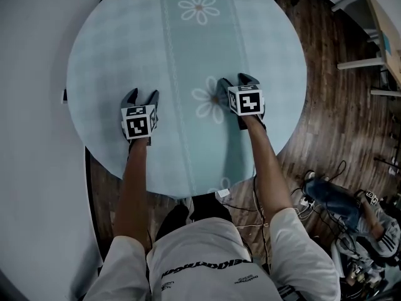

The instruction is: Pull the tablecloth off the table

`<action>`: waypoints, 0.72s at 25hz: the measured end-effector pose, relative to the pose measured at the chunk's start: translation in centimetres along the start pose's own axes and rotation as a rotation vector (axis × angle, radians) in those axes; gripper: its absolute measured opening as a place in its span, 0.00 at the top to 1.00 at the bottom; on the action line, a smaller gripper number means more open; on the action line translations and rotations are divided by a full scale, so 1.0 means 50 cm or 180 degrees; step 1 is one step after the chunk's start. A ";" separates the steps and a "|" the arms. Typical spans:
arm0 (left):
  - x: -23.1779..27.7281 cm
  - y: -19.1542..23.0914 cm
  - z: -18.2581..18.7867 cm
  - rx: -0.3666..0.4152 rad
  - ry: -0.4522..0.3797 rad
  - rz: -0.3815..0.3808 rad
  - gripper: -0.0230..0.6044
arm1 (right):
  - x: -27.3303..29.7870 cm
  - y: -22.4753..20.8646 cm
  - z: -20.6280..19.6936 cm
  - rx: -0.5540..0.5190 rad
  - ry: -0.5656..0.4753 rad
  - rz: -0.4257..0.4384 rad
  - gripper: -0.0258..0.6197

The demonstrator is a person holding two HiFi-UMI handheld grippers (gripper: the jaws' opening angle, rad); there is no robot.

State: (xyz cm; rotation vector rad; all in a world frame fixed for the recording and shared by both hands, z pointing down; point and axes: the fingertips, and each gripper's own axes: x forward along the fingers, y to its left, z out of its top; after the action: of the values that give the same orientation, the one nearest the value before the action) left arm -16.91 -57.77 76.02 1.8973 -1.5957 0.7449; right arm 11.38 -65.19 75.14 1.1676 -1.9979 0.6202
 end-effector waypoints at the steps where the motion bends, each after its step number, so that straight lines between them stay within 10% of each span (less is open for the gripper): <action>1: 0.001 0.001 0.001 0.0001 0.0013 0.0002 0.49 | 0.001 -0.001 0.002 0.0003 0.0003 0.0001 0.53; 7: -0.006 -0.007 0.013 0.0030 0.0113 -0.0020 0.54 | -0.009 -0.005 0.010 0.0038 0.0017 -0.0045 0.59; 18: -0.012 -0.036 0.035 -0.0064 0.0143 -0.0053 0.92 | -0.021 -0.014 0.021 0.0091 0.0021 -0.0049 0.90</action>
State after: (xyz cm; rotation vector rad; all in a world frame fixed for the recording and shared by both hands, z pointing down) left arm -15.08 -58.34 74.28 1.8645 -1.5524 0.7562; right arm 11.97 -65.69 73.72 1.1955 -1.9788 0.6460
